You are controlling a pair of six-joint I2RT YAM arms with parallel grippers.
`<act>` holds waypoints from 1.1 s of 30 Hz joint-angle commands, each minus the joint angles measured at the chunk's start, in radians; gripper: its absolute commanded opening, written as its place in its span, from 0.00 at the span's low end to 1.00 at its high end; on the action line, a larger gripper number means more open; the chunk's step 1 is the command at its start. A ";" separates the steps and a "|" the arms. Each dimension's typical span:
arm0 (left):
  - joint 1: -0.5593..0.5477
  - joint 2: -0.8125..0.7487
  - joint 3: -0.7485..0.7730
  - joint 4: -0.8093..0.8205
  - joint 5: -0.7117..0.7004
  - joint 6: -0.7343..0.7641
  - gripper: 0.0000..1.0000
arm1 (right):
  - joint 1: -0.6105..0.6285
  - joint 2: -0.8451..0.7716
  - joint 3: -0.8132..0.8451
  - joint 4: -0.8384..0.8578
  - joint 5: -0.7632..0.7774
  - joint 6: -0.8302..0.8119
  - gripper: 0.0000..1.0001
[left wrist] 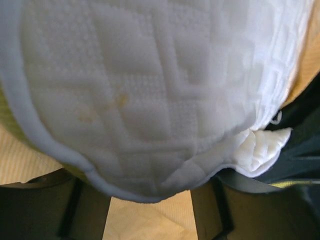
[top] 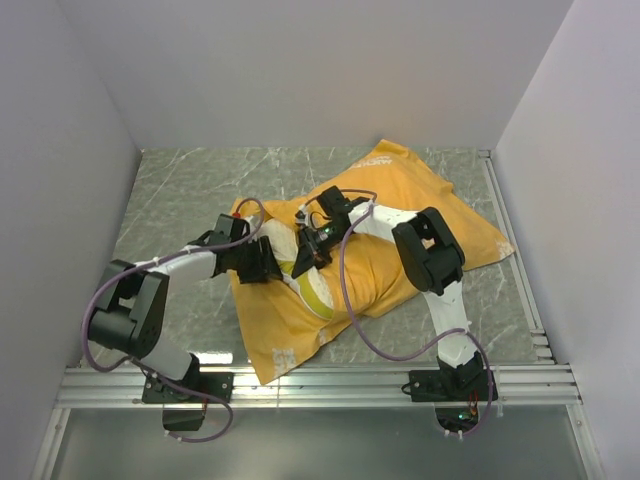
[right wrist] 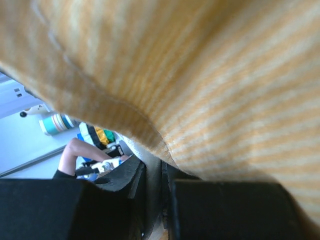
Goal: Put the pillow into the pillowcase
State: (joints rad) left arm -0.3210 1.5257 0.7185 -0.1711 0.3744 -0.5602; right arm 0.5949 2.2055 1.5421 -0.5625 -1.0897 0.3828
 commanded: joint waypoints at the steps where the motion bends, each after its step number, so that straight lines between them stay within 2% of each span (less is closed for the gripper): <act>1: -0.015 0.098 0.079 -0.025 -0.195 0.022 0.63 | -0.004 -0.023 -0.052 0.030 -0.053 0.067 0.00; 3: -0.020 0.161 0.125 -0.051 -0.218 0.043 0.55 | -0.004 -0.047 -0.069 0.056 -0.065 0.080 0.00; 4: -0.020 0.175 0.136 -0.054 -0.223 0.052 0.46 | -0.004 -0.055 -0.082 0.058 -0.070 0.080 0.00; 5: -0.020 0.186 0.156 -0.060 -0.223 0.065 0.34 | -0.004 -0.064 -0.086 0.061 -0.064 0.077 0.00; 6: -0.020 0.194 0.165 -0.070 -0.212 0.081 0.12 | -0.006 -0.084 -0.091 0.049 -0.044 0.062 0.00; 8: -0.013 0.176 0.171 -0.103 -0.189 0.101 0.00 | -0.004 -0.104 -0.088 0.023 0.042 0.027 0.00; 10: -0.003 0.107 0.168 -0.142 -0.169 0.126 0.00 | -0.010 -0.122 -0.065 -0.042 0.117 -0.057 0.00; 11: 0.029 0.075 0.167 -0.151 -0.160 0.132 0.00 | -0.010 -0.122 -0.051 -0.080 0.258 -0.102 0.00; 13: 0.075 -0.034 0.164 -0.169 -0.147 0.152 0.00 | -0.009 -0.098 -0.033 -0.177 0.408 -0.201 0.00; 14: 0.123 -0.071 0.171 -0.171 -0.143 0.167 0.00 | -0.010 -0.074 -0.030 -0.209 0.544 -0.235 0.00; 17: 0.232 -0.174 0.229 -0.180 -0.103 0.206 0.00 | -0.023 -0.081 -0.101 -0.229 0.671 -0.283 0.00; 20: 0.276 -0.234 0.271 -0.185 -0.046 0.238 0.00 | -0.021 -0.067 -0.128 -0.252 0.692 -0.317 0.00; 24: 0.277 -0.315 0.285 -0.154 0.000 0.267 0.00 | -0.018 -0.003 -0.093 -0.326 0.721 -0.358 0.00; 26: 0.270 -0.325 0.298 -0.153 0.079 0.272 0.00 | -0.014 0.013 -0.063 -0.338 0.702 -0.372 0.00; 28: 0.266 -0.335 0.302 -0.122 0.069 0.247 0.00 | 0.015 0.042 0.001 -0.411 0.709 -0.444 0.00; 33: 0.231 -0.320 0.389 -0.156 0.230 0.289 0.00 | 0.042 0.086 0.081 -0.484 0.700 -0.481 0.00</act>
State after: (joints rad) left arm -0.0971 1.2419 0.9813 -0.4576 0.5594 -0.3347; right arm 0.6308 2.1822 1.6596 -0.7216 -0.6060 0.0418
